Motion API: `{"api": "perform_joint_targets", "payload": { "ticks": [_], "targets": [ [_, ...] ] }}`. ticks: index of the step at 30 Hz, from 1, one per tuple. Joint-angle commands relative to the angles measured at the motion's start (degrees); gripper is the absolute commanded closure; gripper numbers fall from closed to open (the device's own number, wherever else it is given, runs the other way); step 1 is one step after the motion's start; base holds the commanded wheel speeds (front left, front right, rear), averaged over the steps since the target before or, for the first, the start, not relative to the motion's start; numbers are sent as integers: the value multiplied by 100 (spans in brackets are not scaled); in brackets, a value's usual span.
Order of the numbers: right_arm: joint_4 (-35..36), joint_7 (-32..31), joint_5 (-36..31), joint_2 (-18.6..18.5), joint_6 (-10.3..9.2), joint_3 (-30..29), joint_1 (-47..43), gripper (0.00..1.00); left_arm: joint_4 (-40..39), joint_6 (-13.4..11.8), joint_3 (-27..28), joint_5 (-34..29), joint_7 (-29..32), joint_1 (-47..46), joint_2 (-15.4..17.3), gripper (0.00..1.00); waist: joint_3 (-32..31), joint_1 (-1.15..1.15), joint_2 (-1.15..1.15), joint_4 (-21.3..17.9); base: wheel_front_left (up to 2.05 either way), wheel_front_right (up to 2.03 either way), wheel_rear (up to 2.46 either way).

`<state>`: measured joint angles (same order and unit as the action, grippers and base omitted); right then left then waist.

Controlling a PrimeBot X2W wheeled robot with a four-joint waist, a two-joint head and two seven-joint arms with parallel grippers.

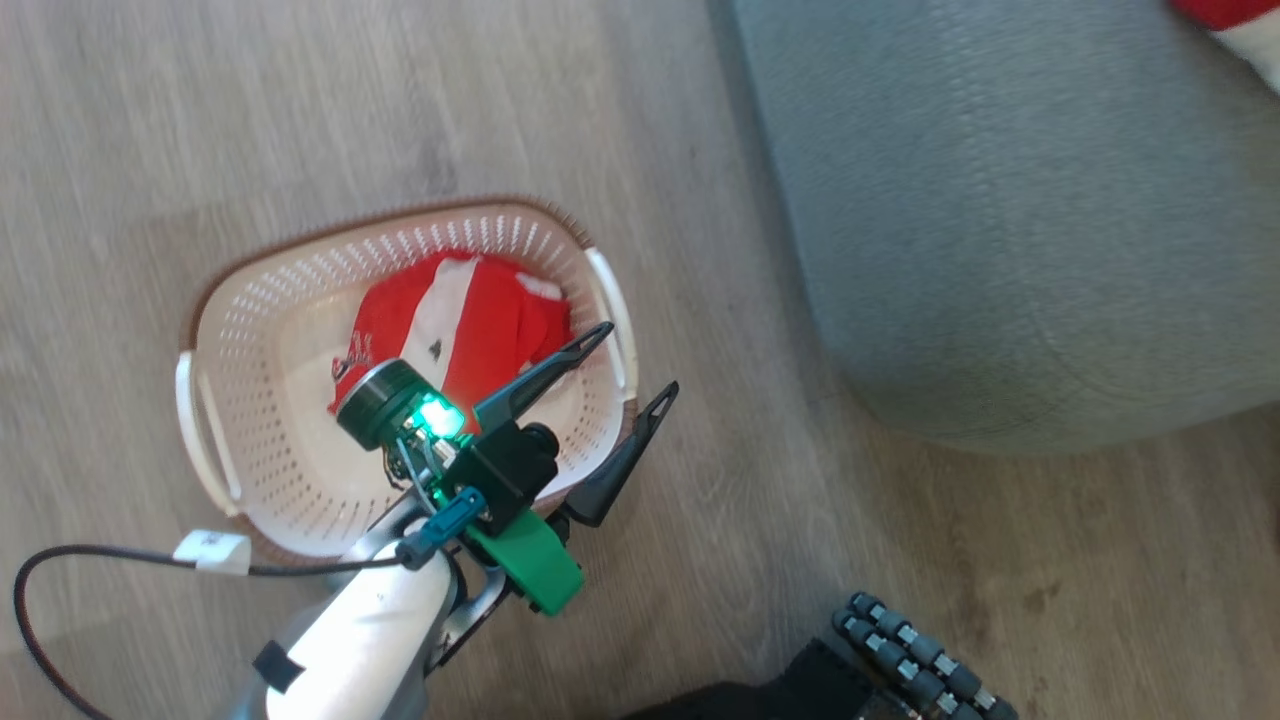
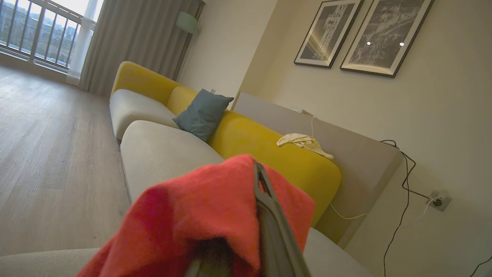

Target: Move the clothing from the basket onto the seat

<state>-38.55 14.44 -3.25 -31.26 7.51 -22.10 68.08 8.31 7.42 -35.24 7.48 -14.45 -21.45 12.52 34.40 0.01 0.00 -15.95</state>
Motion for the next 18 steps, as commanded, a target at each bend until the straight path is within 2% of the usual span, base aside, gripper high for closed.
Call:
{"api": "perform_joint_targets", "payload": {
  "ticks": [1, 7, 18],
  "targets": [
    [123, 40, -55, -93, -2, -82, 160, 100, -193, 7, 107, -55, -55, -65, 58, 0, 179, -1, 0, 141, 0, 0, 0],
    [-378, 53, -596, 134, -2, -480, 93, 100, -228, 7, 26, -93, -55, -215, 93, 0, 496, -1, 0, 334, 0, 0, 0],
    [-2023, 55, -1159, 504, -2, -921, -432, 100, -223, 7, 55, -85, -55, -345, 109, 0, 592, -1, 0, 417, 0, 0, 0]
  ]
}}
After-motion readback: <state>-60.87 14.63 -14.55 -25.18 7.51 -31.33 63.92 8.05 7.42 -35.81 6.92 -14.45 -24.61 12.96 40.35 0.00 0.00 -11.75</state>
